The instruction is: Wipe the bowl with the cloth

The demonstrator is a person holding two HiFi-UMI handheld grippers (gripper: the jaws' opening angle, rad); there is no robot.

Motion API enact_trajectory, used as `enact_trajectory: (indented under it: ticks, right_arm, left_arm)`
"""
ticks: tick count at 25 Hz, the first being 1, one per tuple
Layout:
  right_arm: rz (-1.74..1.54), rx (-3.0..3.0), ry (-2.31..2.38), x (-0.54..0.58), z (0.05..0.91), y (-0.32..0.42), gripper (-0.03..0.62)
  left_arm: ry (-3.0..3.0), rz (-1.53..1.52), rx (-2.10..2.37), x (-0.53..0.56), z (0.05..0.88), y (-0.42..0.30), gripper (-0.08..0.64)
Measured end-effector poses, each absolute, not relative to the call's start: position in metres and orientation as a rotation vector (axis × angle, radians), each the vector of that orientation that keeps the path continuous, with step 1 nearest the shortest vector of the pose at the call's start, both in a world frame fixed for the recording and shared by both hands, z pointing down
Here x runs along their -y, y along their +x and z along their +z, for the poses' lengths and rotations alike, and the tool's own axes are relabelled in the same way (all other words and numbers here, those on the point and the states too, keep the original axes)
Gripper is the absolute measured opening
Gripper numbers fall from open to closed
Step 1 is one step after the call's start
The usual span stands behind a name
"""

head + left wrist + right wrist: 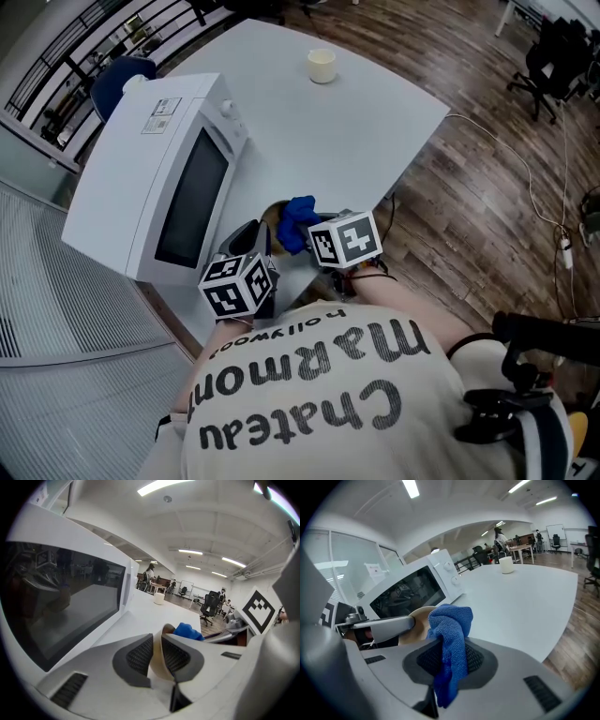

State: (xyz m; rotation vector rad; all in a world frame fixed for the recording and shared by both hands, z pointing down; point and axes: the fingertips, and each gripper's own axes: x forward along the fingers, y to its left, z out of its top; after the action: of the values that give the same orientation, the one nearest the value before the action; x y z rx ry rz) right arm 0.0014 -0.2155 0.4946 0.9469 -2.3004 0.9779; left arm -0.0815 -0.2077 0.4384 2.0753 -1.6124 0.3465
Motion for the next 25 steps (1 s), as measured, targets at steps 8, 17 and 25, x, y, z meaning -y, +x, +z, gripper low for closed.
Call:
enact_trajectory:
  ticks: [8, 17, 25]
  right_arm:
    - [1.037, 2.395, 0.86, 0.211, 0.487, -0.013, 0.063]
    - [1.269, 2.495, 0.6, 0.186, 0.475, -0.048, 0.061]
    - [1.191, 2.388, 0.599, 0.176, 0.499, -0.048, 0.061]
  left_arm:
    - [2.051, 0.366, 1.546, 0.206, 0.449, -0.079, 0.052]
    - [2.021, 0.245, 1.532, 0.197, 0.445, -0.077, 0.046]
    - [2.06, 0.281, 1.499, 0.19, 0.445, -0.068, 0.051]
